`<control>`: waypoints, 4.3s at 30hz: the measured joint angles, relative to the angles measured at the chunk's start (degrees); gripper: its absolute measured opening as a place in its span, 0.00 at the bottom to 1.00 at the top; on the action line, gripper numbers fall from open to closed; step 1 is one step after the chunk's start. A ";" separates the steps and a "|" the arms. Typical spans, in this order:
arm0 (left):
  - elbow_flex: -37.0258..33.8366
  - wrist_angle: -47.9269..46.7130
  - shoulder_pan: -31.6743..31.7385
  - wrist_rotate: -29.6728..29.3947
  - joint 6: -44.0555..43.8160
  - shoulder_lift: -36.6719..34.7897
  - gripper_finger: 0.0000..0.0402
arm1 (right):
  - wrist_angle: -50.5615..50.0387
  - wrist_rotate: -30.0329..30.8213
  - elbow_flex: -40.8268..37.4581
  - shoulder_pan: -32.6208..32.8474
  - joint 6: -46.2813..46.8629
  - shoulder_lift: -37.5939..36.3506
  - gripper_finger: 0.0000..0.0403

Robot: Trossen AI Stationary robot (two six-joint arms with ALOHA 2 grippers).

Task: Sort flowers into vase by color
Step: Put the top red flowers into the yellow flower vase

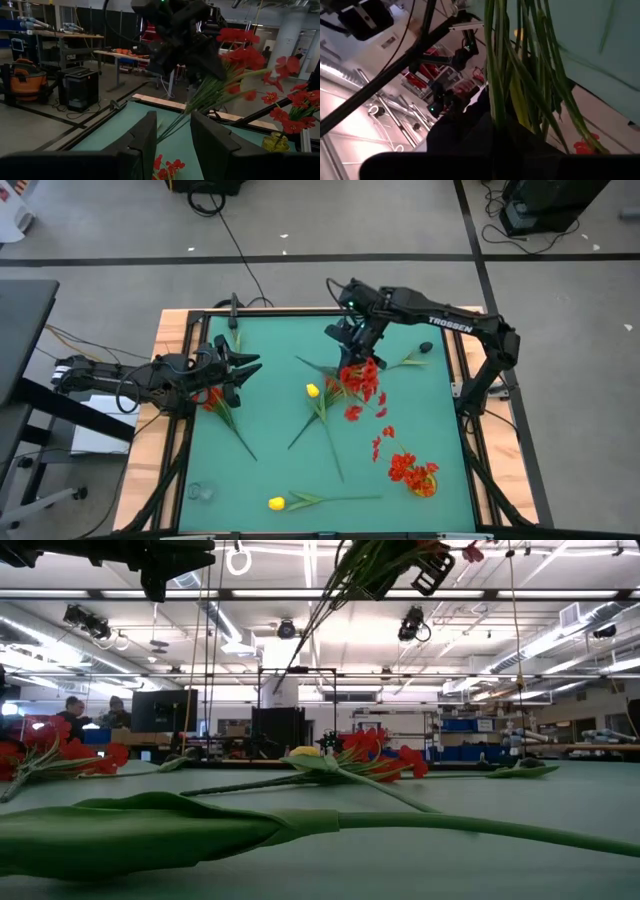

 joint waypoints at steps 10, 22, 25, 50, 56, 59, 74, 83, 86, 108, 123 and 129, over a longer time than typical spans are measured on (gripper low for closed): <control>0.00 0.35 -0.02 0.00 -3.90 0.02 0.31 | 10.68 0.33 0.00 1.98 7.57 0.00 0.06; 0.02 0.26 0.03 0.00 -6.40 0.86 0.31 | 12.31 -0.52 0.00 2.97 9.81 0.02 0.07; 0.53 0.63 0.71 2.43 -0.13 4.86 0.31 | 12.29 -0.74 0.00 3.03 10.42 0.02 0.07; 22.45 -11.78 1.56 2.84 28.03 36.91 0.52 | 13.19 -0.47 0.00 3.34 10.75 0.07 0.07; 22.47 -11.09 3.80 1.90 28.72 36.85 0.21 | 13.62 -0.26 0.00 3.32 10.58 0.07 0.08; 22.45 -10.87 4.90 2.18 29.75 36.83 0.06 | 13.81 0.82 0.00 3.32 9.06 0.07 0.10; 21.91 -23.88 5.93 4.15 32.09 36.81 0.01 | 35.57 5.38 0.00 0.80 11.14 -0.65 0.41; 21.73 -24.69 7.62 7.28 28.38 33.12 0.00 | 71.16 14.96 0.00 -3.65 1.99 -0.87 0.45; 21.94 -22.56 11.81 12.18 22.20 27.93 0.00 | 75.73 14.36 0.00 -5.19 -2.38 -1.92 0.45; 21.88 2.54 30.96 38.04 -10.10 19.72 0.00 | 58.37 32.35 -0.04 -0.51 -55.62 -2.19 0.46; 21.81 9.06 27.23 37.87 -10.57 28.30 0.00 | 56.26 42.51 0.02 1.41 -63.80 -1.60 0.46; 21.81 9.24 27.30 37.55 -9.38 28.34 0.00 | 54.51 40.54 0.02 1.67 -64.28 -1.60 0.46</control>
